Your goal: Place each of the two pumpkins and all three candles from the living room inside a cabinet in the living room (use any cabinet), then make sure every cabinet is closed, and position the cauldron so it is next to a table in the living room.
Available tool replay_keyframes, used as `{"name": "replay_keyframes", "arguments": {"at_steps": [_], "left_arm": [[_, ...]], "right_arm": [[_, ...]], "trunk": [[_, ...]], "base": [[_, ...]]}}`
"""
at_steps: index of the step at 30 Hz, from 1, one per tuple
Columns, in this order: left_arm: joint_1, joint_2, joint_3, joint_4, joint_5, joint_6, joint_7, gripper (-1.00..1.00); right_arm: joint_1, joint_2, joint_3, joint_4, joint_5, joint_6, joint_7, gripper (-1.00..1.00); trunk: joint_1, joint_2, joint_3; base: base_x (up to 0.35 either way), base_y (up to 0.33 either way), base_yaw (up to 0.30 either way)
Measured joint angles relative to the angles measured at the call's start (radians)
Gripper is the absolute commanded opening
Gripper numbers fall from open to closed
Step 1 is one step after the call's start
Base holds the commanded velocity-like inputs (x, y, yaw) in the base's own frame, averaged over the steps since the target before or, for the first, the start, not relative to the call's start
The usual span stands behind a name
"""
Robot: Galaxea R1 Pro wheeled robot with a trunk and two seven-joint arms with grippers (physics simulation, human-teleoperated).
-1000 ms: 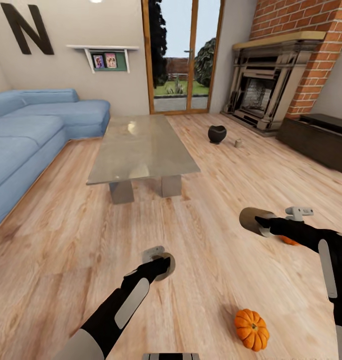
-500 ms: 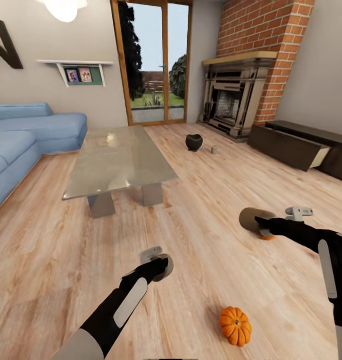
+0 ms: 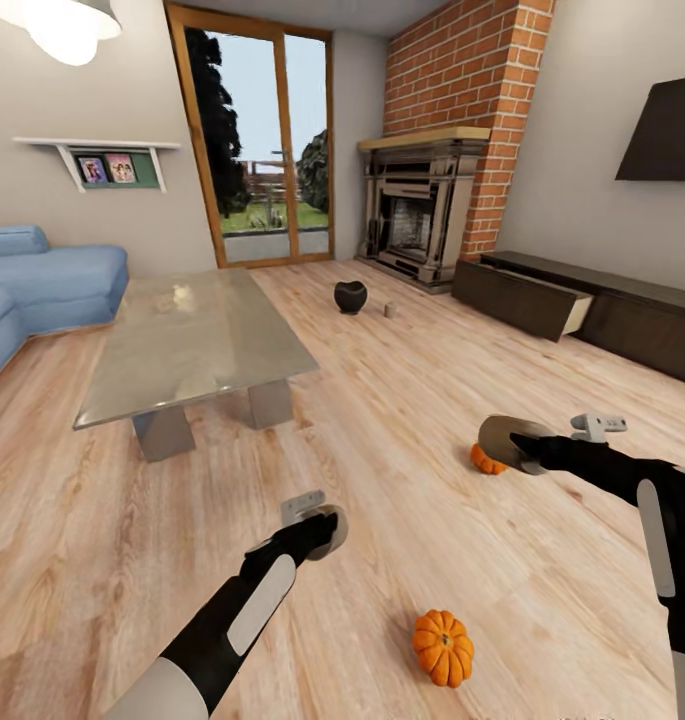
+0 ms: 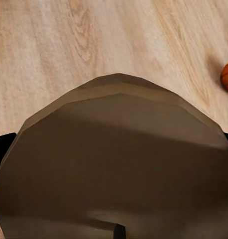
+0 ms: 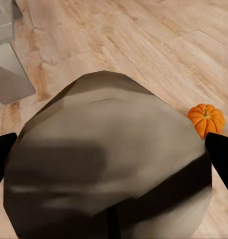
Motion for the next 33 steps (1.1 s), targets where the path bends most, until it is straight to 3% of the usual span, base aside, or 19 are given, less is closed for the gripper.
{"name": "replay_keyframes", "arguments": {"at_steps": [12,33], "left_arm": [[0.0,0.003,0.001,-0.003,-0.002,0.002,0.012,-1.0],[0.0,0.016,0.015,-0.005,-0.003,0.004,0.013,-1.0]], "right_arm": [[0.004,0.002,0.001,0.0,-0.001,0.003,-0.001,-1.0],[-0.003,0.002,0.002,0.0,0.004,0.029,-0.005,-1.0]], "trunk": [[0.0,0.0,0.0],[0.0,0.0,0.0]], "base": [[0.0,-0.298,-0.037],[0.0,-0.348,-0.259]]}}
